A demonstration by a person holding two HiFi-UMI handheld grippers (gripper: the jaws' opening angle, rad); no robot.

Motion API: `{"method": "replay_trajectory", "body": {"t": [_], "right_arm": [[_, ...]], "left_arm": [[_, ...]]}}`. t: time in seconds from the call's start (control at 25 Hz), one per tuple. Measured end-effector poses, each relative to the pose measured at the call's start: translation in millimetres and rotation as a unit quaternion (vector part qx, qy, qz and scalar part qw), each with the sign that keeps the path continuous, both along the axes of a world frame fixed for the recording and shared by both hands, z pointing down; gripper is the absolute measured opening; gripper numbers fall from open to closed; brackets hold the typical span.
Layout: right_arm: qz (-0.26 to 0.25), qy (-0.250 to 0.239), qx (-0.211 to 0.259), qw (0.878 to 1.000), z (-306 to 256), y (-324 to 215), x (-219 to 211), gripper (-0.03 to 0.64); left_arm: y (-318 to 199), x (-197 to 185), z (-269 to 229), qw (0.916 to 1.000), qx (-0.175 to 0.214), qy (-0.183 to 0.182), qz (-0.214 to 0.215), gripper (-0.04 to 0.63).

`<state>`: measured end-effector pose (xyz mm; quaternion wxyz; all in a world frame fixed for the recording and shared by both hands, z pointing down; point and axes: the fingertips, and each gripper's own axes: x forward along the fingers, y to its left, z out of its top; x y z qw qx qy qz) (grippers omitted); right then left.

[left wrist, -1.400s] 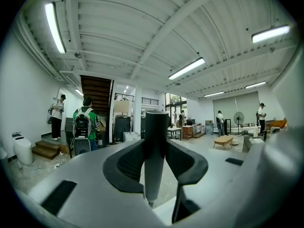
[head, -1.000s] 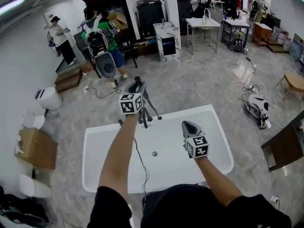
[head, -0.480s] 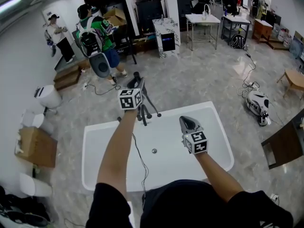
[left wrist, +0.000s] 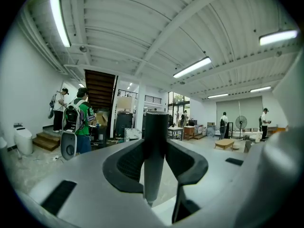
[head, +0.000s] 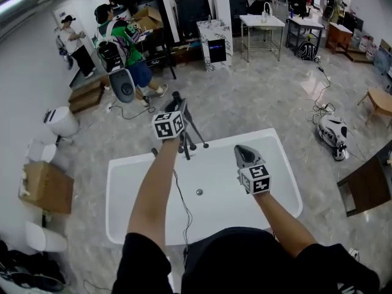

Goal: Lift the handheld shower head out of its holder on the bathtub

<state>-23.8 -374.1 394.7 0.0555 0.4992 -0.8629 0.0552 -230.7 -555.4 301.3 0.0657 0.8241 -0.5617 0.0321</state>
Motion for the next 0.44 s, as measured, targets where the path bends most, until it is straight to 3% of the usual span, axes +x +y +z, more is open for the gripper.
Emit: {"method": "replay_trajectory", "body": {"t": [0.08,0.44], "right_arm": [[0.002,0.003,-0.001,1.0,-0.7,-2.3,1.8,-0.002],[-0.01,0.002,0.007,1.0,-4.5,-8.7,-12.5,-0.002]], "left_arm": [[-1.7,2.5,-0.1,0.9999,0.001,0.011,0.004,0.127],[-10.2,-9.5,8.9,0.9999,-0.013,-0.007,-0.001,0.127]]}}
